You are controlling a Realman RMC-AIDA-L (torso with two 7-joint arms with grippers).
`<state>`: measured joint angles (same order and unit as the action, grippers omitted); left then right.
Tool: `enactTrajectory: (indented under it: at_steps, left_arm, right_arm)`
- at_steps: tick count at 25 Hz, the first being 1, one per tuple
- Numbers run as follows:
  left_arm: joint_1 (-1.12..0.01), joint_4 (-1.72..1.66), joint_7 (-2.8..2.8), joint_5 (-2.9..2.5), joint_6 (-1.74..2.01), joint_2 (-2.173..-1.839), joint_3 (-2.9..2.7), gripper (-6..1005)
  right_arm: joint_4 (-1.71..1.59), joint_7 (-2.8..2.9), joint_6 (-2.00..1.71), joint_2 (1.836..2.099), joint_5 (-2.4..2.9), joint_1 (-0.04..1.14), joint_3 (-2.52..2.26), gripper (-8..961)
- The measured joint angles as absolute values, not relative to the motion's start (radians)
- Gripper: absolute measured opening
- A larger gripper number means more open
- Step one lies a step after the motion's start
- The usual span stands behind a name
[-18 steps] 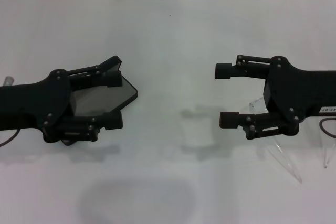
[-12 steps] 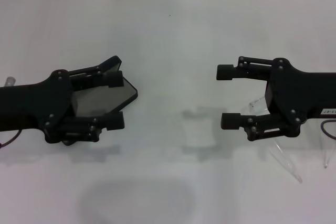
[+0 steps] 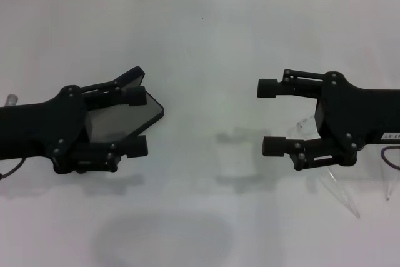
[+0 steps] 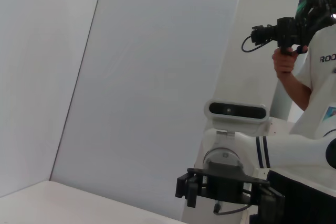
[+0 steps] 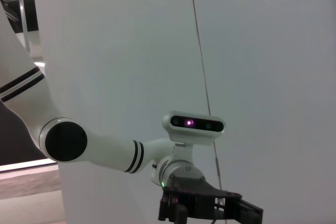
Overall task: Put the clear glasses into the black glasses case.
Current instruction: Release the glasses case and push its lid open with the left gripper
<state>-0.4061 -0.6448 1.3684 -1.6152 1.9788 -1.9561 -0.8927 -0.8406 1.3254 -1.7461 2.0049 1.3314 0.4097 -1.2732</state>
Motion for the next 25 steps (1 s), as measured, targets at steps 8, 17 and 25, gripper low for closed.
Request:
enactTrajectory:
  at_steps: [8,17,25]
  left_arm:
    - [-0.4,-0.677,1.413,-1.608,1.941,-1.969,-0.834,844]
    - [-0.403,-1.371,2.005,-1.939,1.661,-2.087,-0.789,833]
    - [-0.45,-1.564,2.398,-2.381,1.587,-2.086,-1.067,751]
  right_arm:
    - [-0.841,1.294,-1.73,2.006,1.361,0.383,-1.18,821]
    - [-0.808,1.272,-1.711,1.992,1.498,0.346,-0.82,814]
    - [-0.759,1.237,-1.716,1.996,1.493,0.303,-0.756,809]
